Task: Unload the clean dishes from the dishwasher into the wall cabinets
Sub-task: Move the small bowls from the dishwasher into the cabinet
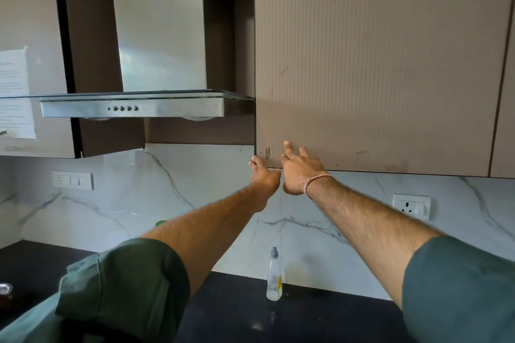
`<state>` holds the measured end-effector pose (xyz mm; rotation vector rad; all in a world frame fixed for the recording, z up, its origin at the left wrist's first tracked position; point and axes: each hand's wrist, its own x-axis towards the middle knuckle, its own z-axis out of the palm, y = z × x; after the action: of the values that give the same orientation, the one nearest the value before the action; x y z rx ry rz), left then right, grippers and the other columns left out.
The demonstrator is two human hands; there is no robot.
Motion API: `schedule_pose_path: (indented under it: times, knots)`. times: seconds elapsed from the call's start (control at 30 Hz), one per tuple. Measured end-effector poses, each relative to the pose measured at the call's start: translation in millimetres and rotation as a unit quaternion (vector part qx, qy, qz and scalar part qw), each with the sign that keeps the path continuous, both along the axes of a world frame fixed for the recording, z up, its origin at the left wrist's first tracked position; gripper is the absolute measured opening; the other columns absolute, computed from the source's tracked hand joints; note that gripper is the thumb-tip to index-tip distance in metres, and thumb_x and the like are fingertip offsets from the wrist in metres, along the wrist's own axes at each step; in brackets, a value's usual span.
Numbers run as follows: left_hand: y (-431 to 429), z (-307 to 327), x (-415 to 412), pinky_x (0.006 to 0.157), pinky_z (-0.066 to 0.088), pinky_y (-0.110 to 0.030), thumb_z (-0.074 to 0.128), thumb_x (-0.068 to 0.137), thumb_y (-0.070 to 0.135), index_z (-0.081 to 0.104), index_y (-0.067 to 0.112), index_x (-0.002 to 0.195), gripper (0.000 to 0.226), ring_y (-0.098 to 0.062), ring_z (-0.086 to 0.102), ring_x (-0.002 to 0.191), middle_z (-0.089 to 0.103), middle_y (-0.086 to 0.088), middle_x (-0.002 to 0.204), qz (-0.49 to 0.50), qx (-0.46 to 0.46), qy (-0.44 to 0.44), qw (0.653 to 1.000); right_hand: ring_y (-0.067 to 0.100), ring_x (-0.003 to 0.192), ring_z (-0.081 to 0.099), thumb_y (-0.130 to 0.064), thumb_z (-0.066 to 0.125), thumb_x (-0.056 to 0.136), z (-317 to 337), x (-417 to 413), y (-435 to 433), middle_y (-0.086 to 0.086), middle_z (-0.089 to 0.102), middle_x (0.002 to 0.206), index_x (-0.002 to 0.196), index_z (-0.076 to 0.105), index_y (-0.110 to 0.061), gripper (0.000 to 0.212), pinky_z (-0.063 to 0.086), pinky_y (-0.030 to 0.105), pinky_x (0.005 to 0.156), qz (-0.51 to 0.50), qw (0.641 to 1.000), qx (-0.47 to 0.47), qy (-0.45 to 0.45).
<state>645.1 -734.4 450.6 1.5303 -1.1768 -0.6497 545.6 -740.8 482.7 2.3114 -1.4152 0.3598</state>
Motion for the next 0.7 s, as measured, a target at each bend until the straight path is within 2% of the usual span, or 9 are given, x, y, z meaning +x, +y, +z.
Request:
schedule_pose_path:
  times: [0.13, 0.33, 0.47, 0.7]
  knots:
    - [4, -9, 1, 0.115, 0.029, -0.047, 0.047, 0.102, 0.020, -0.014, 0.033, 0.155, 0.081, -0.031, 0.013, 0.150, -0.019, 0.007, 0.163, 0.004, 0.017, -0.082, 0.997, 0.032, 0.144, 0.018, -0.022, 0.063, 0.087, 2, -8, 8, 0.001, -0.001, 0.164, 0.152, 0.027, -0.019, 0.074, 0.038, 0.050, 0.109, 0.013, 0.999, 0.038, -0.022]
    - [15, -19, -10, 0.115, 0.033, -0.048, 0.053, 0.096, 0.017, 0.002, 0.030, 0.157, 0.080, -0.029, 0.015, 0.149, -0.018, 0.007, 0.163, 0.003, 0.026, -0.185, 0.982, 0.032, 0.139, 0.034, -0.018, 0.061, 0.087, -9, -33, 26, 0.001, 0.001, 0.164, 0.152, 0.028, -0.017, 0.073, 0.045, 0.048, 0.103, -0.001, 0.994, 0.087, -0.058]
    - [26, -28, -23, 0.113, 0.031, -0.046, 0.056, 0.095, 0.017, 0.008, 0.027, 0.157, 0.079, -0.027, 0.011, 0.150, -0.011, 0.007, 0.164, -0.041, 0.011, -0.223, 0.974, 0.031, 0.136, 0.039, -0.016, 0.059, 0.085, -23, -58, 44, 0.002, 0.005, 0.164, 0.151, 0.030, -0.015, 0.072, 0.046, 0.046, 0.101, -0.035, 0.992, 0.097, -0.066]
    - [58, -59, -59, 0.111, 0.034, -0.041, 0.059, 0.093, 0.022, 0.022, 0.021, 0.155, 0.073, -0.027, 0.021, 0.147, 0.016, 0.000, 0.164, -0.158, -0.022, -0.282, 0.946, 0.032, 0.128, 0.046, -0.015, 0.057, 0.084, -61, -104, 99, 0.008, 0.030, 0.153, 0.142, 0.039, -0.012, 0.061, 0.049, 0.045, 0.096, -0.117, 0.982, 0.113, -0.099]
